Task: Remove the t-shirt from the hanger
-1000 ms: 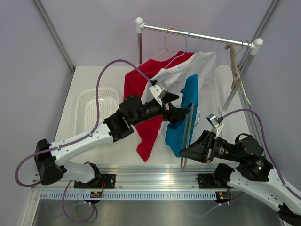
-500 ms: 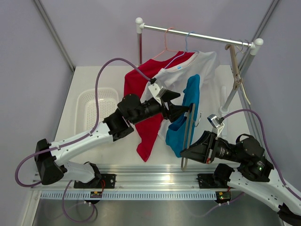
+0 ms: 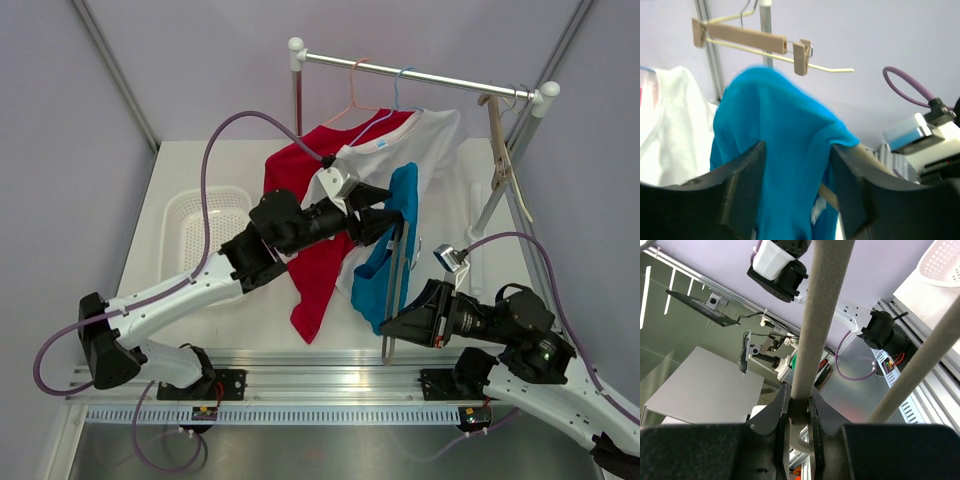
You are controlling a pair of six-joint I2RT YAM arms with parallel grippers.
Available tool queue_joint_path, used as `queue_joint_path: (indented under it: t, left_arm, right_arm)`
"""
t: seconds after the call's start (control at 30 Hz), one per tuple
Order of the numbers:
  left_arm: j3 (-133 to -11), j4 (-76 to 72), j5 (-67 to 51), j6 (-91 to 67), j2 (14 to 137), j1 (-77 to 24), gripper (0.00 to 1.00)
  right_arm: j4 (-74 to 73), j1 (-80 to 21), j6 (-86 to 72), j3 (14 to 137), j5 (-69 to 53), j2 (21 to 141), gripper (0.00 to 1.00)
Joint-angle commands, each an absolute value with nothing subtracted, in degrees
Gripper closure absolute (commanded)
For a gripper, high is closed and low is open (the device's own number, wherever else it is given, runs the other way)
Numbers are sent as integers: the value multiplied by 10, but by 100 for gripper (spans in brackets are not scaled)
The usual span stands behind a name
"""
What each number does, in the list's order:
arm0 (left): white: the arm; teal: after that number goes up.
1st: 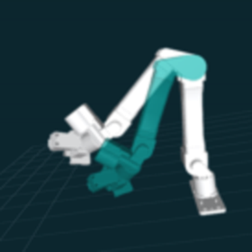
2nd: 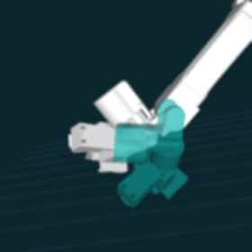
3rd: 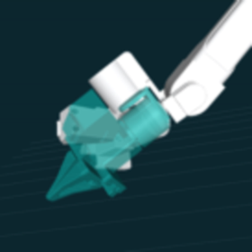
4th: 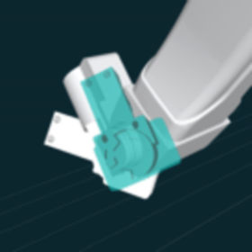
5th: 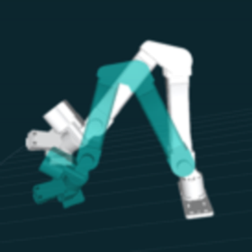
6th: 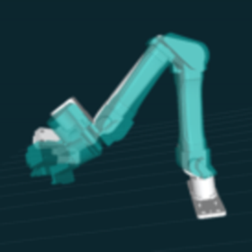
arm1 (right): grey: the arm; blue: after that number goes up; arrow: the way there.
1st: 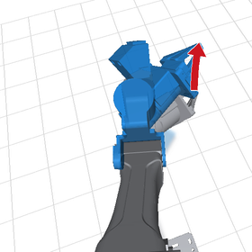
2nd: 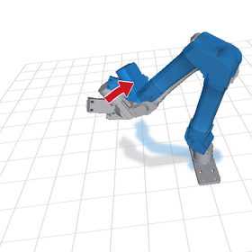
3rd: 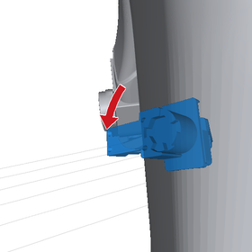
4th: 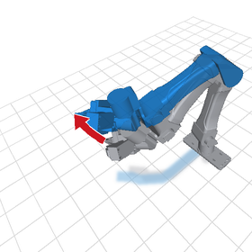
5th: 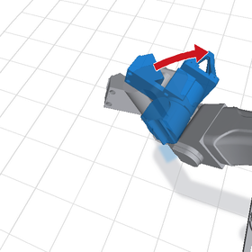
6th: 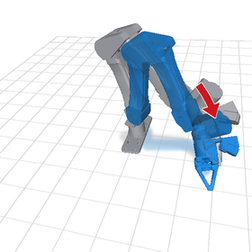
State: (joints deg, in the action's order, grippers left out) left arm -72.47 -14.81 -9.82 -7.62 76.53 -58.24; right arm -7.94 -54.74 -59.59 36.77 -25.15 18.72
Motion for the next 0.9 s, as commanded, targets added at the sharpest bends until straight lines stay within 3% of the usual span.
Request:
queue_joint_path:
  t: [0.0,0.03,0.13,0.17,0.23,0.57,0.87]
  left_arm:
    - [-775,-150,-64,-40,774,-581,53]
    - [-782,-147,-59,-34,775,-581,67]
    - [-778,-138,-40,-18,765,-581,83]
    - [-775,-136,-24,-11,760,-580,93]
    - [-770,-132,-6,-4,747,-580,100]
    - [-808,-133,83,-15,755,-551,100]
    - [-1023,-50,65,-49,911,-467,100]
  right_arm:
    - [-37,-549,-598,371,-274,185,100]
    - [-42,-549,-593,375,-272,181,100]
    - [-68,-549,-584,384,-266,174,100]
    - [-75,-549,-582,385,-264,172,100]
    - [-96,-548,-576,390,-259,168,100]
    - [-111,-548,-591,386,-339,198,100]
    - [-126,-551,-613,397,-435,231,100]
